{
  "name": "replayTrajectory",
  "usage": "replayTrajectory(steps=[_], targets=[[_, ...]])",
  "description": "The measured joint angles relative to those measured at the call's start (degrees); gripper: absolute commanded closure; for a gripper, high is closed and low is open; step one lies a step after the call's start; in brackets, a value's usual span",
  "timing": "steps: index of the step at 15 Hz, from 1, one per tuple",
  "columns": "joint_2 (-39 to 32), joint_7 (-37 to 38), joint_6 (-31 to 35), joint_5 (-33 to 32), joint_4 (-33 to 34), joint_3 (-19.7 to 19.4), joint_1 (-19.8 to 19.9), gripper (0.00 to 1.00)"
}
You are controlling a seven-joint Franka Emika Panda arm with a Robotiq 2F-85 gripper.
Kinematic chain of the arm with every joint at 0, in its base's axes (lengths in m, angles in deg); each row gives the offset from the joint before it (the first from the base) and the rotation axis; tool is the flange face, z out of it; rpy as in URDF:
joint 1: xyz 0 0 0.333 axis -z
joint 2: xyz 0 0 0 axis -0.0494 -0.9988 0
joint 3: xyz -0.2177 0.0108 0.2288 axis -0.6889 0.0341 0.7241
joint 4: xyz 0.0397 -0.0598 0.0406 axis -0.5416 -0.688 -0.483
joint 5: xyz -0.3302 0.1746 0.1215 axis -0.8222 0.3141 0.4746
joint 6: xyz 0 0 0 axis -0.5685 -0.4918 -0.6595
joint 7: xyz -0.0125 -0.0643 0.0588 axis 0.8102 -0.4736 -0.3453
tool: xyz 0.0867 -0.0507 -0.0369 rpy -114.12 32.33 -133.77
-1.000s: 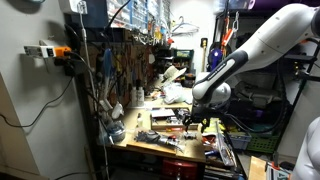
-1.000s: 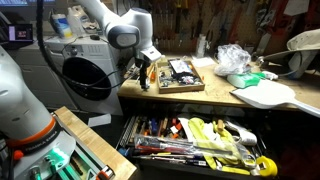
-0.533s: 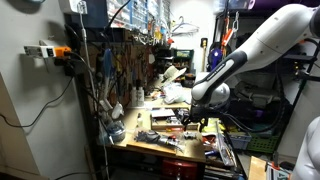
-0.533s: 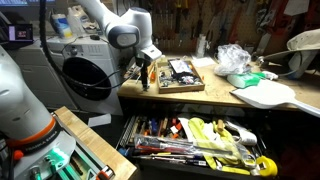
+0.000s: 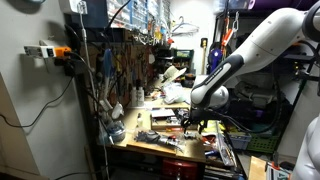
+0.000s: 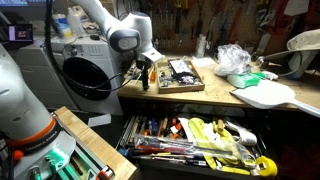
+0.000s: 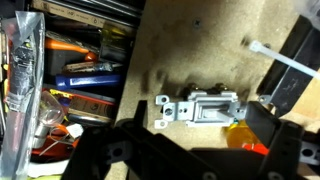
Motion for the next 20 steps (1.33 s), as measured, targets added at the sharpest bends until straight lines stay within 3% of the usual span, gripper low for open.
replayTrajectory(steps=[7,8,12,14,20], targets=[[-0.81,0.04,0.39,-0.17,0.15,-0.02,0.0,0.0],[-0.87,0.06,0.6,-0.17,0.15,-0.04,0.0,0.22],[-1.0,0.08,1.36,-0.17,0.17,-0.09,0.0,0.49],[-0.88,0.09,1.72,-0.14,0.41,-0.14,0.01,0.55],[-1.11,0.09,2.07,-0.12,0.72,-0.14,-0.01,0.55]])
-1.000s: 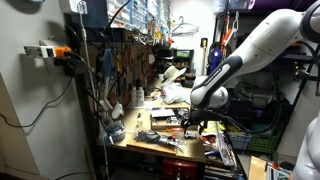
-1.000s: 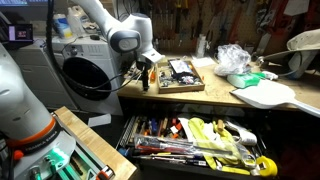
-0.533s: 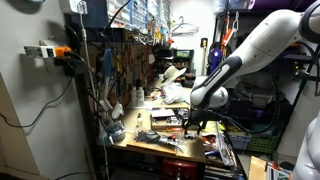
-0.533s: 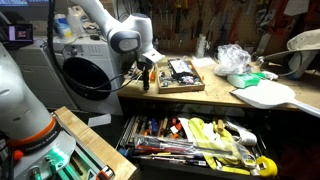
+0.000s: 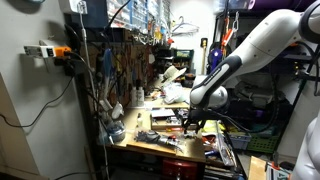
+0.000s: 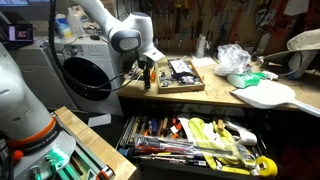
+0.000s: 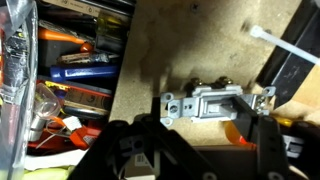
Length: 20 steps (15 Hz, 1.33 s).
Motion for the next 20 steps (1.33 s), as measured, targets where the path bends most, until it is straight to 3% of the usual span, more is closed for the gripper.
replayTrajectory(steps=[11,20], targets=[[-0.02,-0.46,0.16,0.96,0.23,0.0,-0.01,0.55],[1.36,-15.4,0.24,16.42,0.91,0.0,-0.18,0.55]])
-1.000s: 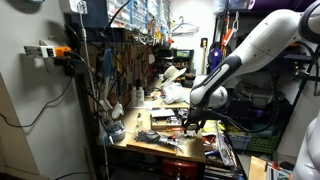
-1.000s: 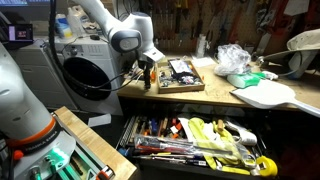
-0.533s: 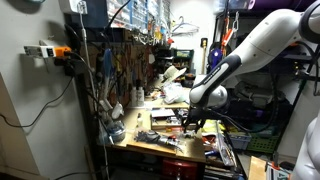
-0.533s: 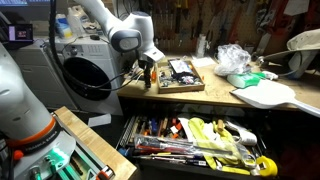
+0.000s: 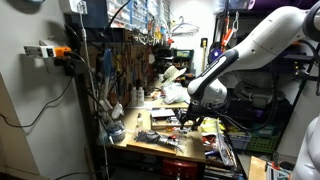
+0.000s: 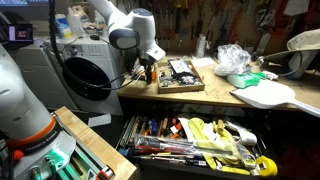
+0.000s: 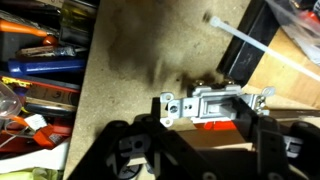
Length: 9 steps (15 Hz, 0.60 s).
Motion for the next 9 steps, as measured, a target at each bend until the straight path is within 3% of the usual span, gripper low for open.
replayTrajectory(steps=[9], targets=[[-0.86,-3.95,-0.01,1.83,-0.39,-0.38,0.01,0.55]])
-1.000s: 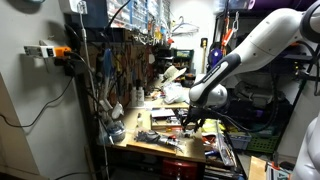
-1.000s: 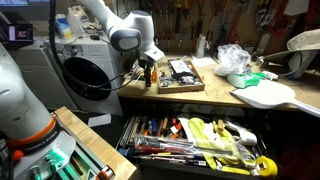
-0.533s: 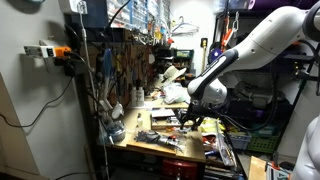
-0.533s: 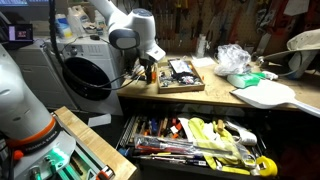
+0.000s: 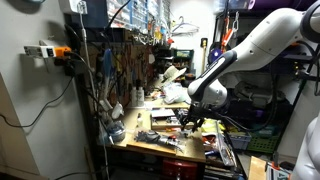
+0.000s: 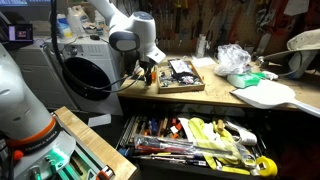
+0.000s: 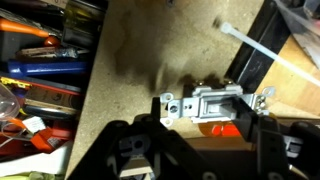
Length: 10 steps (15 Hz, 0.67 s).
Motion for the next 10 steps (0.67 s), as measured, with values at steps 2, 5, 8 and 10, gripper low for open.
replayTrajectory(steps=[2,5,8,10], targets=[[-0.16,0.09,0.0,-1.3,-0.25,-0.37,0.1,0.55],[-0.33,0.77,0.0,-4.8,-0.73,-1.12,0.23,0.23],[-0.33,1.74,0.0,-8.49,-1.57,-1.86,0.32,0.0],[-0.33,1.8,0.0,-9.5,-1.71,-2.04,0.35,0.0]])
